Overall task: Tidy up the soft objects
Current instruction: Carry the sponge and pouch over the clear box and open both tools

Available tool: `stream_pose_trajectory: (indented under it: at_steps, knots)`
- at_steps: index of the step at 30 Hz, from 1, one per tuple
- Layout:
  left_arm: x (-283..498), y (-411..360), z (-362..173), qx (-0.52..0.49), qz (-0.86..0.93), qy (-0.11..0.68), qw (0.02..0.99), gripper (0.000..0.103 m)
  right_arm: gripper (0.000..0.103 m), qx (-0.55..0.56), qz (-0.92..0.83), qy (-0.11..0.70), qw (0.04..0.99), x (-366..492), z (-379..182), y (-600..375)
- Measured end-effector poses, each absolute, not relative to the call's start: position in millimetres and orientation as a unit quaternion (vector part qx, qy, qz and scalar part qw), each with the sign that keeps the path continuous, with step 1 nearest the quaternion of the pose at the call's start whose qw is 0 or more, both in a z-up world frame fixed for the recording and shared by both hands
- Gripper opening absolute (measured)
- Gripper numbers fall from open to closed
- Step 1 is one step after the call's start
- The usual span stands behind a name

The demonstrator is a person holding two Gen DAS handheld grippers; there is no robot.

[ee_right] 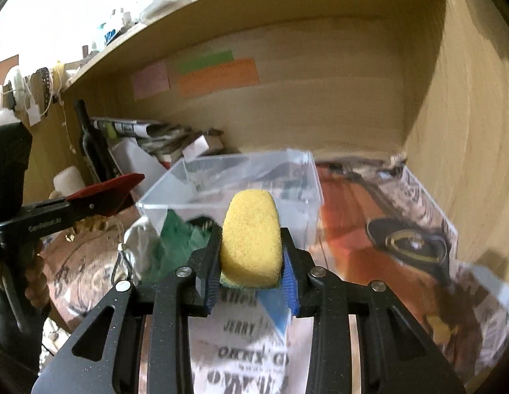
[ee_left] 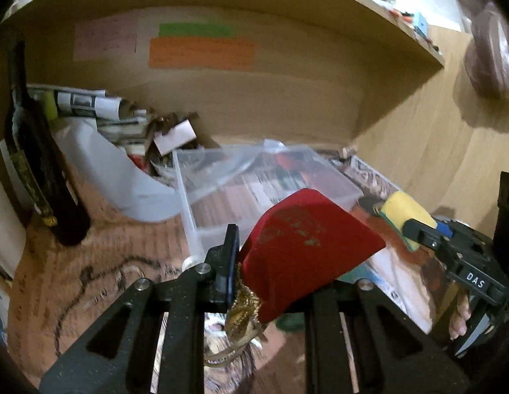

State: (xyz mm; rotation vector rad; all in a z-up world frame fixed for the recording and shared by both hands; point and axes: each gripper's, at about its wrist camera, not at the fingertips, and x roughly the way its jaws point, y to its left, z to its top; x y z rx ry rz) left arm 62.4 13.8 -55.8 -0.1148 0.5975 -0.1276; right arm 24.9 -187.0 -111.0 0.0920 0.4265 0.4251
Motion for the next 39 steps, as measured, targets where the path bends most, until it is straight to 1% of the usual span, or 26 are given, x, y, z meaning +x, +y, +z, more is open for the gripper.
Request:
stream_pose_trajectory:
  at_steps: [10, 16, 24, 34, 35, 37, 39]
  knots:
    - [115.2, 24.0, -35.7, -0.045, -0.052, 0.28, 0.958, 0.017, 0.03, 0.032, 0.215, 0.187, 0.958, 65.7, -83.4, -176.1]
    - [147.3, 22.3, -36.2, -0.034, -0.047, 0.289, 0.956, 0.017, 0.03, 0.023, 0.217, 0.196, 0.956, 94.0, -79.2, -167.1]
    - [198.0, 24.4, -57.3, -0.035, -0.051, 0.343, 0.937, 0.017, 0.03, 0.006, 0.218, 0.241, 0.946, 135.8, -92.3, -152.3]
    - [234.0, 17.7, -92.9, -0.03, -0.046, 0.406, 0.912, 0.017, 0.03, -0.007, 0.215, 0.302, 0.929, 172.3, -114.7, -141.2]
    - [235.2, 17.0, -95.8, -0.029, -0.046, 0.409, 0.911, 0.018, 0.03, -0.01, 0.213, 0.306, 0.928, 174.4, -116.9, -140.4]
    - [237.6, 16.6, -99.9, -0.027, -0.044, 0.414, 0.909, 0.023, 0.031, -0.012, 0.214, 0.311, 0.926, 177.0, -119.7, -139.5]
    - [239.8, 15.7, -101.7, -0.026, -0.044, 0.415, 0.908, 0.035, 0.031, -0.014, 0.213, 0.315, 0.925, 178.2, -121.9, -139.4]
